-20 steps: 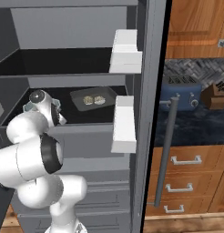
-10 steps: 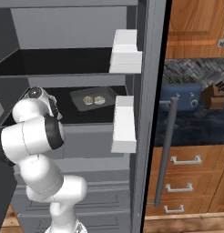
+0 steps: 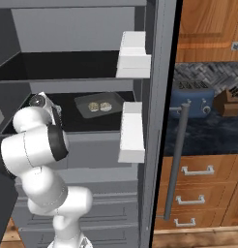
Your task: Place two dumplings into each of the tupperware containers and then place the containers in the fridge.
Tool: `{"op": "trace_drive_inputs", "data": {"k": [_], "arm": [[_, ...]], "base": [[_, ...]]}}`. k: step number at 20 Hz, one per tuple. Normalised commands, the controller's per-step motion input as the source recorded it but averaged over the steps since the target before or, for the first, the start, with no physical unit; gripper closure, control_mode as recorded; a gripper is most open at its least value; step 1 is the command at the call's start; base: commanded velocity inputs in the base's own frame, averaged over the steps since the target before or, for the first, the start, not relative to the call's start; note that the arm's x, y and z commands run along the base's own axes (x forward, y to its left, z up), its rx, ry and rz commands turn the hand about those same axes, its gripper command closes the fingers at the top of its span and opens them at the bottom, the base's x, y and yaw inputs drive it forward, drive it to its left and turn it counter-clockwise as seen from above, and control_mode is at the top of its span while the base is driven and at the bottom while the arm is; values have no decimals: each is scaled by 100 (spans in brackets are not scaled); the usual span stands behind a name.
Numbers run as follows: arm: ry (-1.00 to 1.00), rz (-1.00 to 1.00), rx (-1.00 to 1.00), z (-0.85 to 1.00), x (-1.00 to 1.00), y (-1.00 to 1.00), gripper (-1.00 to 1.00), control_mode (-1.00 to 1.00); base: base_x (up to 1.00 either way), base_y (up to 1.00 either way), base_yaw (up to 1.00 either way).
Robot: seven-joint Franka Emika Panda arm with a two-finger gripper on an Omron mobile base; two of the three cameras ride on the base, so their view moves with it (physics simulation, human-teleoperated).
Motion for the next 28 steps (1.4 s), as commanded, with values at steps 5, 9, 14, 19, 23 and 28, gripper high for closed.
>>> {"op": "trace_drive_inputs", "data": {"k": [5,9,14,19,23,28], "arm": [[0,-7,21,66,-30,-52,-100,-100],[1,-18,0,66,-96,-42,-100,-100],[6,-24,-11,49,-100,-35,-100,-100],[5,-23,-13,-5,-100,-61,-100,-100],[-2,-6,1,-37,-100,-100,-100,-100],[-7,-1,8,-54,-100,-100,-100,-100]], "base": [[0,0,0],[0,0,0],[0,0,0],[0,0,0],[0,0,0],[0,0,0]]}}
